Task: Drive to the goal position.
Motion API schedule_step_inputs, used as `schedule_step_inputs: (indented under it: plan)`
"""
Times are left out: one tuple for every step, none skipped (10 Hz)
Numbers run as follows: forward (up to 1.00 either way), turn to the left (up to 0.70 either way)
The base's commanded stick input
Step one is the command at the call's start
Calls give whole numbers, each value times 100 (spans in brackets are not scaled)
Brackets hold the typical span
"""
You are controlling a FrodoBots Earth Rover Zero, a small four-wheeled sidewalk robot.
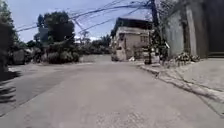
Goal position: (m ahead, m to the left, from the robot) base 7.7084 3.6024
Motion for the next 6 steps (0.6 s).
schedule_step_inputs:
  plan:
    - [100,-12]
    - [100,-9]
    - [100,-7]
    - [100,-4]
    - [100,-1]
    - [100,0]
